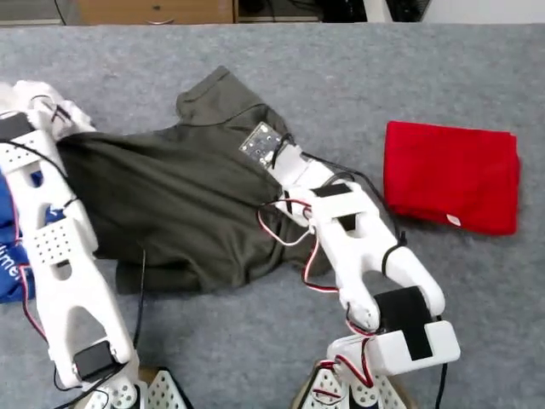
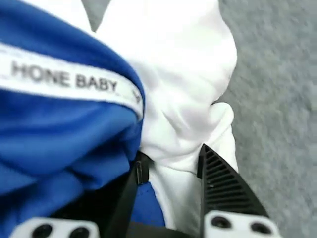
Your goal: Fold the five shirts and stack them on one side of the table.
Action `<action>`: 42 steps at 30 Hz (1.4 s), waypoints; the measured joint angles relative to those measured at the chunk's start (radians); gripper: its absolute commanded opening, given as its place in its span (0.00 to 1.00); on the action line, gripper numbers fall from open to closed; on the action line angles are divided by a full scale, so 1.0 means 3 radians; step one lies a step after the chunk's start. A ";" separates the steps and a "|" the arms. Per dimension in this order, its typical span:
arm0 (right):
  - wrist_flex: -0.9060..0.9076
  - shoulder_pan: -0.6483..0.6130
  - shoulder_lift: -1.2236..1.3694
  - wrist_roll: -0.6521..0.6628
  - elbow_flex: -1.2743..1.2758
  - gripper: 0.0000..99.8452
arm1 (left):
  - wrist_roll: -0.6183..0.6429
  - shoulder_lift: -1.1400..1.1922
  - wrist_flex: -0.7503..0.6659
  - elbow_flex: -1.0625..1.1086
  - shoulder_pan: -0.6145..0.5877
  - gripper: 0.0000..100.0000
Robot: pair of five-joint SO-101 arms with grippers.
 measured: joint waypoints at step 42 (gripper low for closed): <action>0.2516 0.1386 -0.1386 0.0946 -0.0276 0.01 | -0.0690 -0.1591 0.1550 0.0031 -0.0061 0.22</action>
